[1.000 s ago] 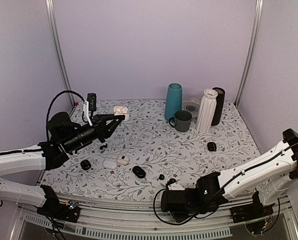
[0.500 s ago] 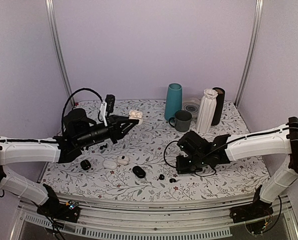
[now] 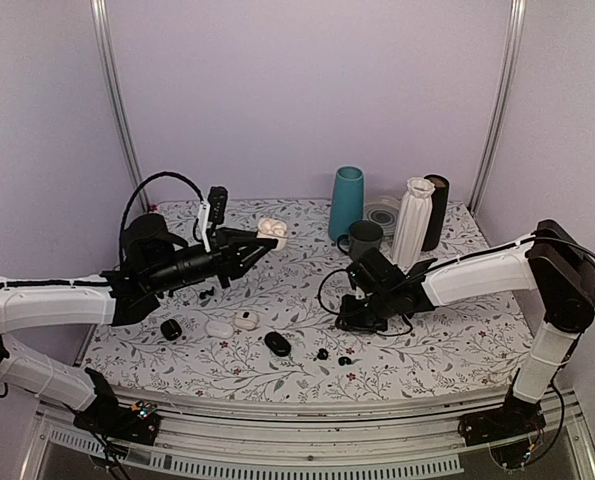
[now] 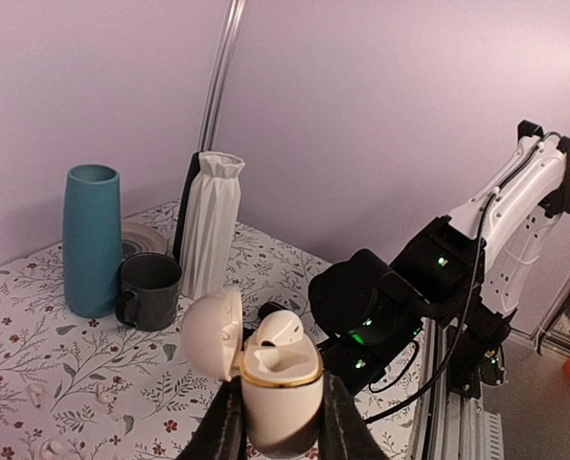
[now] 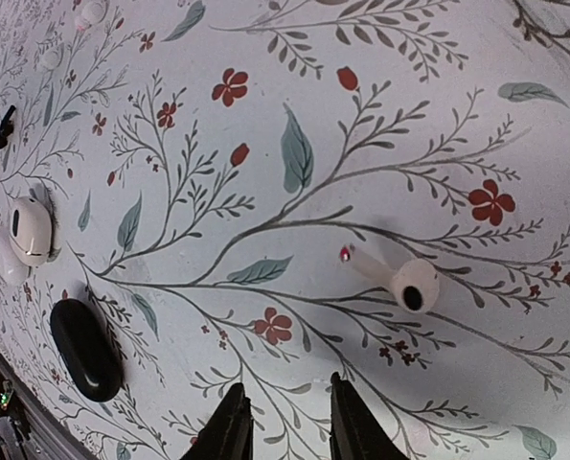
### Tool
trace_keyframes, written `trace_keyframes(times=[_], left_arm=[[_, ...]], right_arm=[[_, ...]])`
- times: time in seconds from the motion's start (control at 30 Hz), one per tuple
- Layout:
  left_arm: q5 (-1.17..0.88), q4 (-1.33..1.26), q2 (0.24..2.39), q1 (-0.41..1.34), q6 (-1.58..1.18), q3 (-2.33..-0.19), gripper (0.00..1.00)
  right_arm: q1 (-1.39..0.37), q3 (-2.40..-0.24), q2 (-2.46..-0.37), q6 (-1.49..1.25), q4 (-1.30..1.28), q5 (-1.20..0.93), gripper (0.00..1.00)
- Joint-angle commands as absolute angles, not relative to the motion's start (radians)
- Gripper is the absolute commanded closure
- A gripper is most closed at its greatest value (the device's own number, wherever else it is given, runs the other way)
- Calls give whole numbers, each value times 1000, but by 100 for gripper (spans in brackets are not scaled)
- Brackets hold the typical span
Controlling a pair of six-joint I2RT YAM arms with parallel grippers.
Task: Insert the wireless bluetooth earbuds into the charging case
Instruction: Place the left earbud at the center of the board.
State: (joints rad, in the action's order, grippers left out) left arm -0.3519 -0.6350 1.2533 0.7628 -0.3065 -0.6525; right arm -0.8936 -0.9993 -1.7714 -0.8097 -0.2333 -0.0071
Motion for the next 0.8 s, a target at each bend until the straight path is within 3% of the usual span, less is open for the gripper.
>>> trace_keyframes(times=[0.0, 0.3, 0.77], left_arm=[[-377, -606, 1192, 756, -293, -627, 100], [-337, -549, 1117, 752, -287, -607, 100], [-257, -502, 1085, 751, -325, -607, 100]], right_arm=[[-893, -1022, -1784, -849, -195, -33, 70], [-814, -952, -1684, -796, -196, -17, 62], [-782, -962, -1774, -809, -109, -51, 70]])
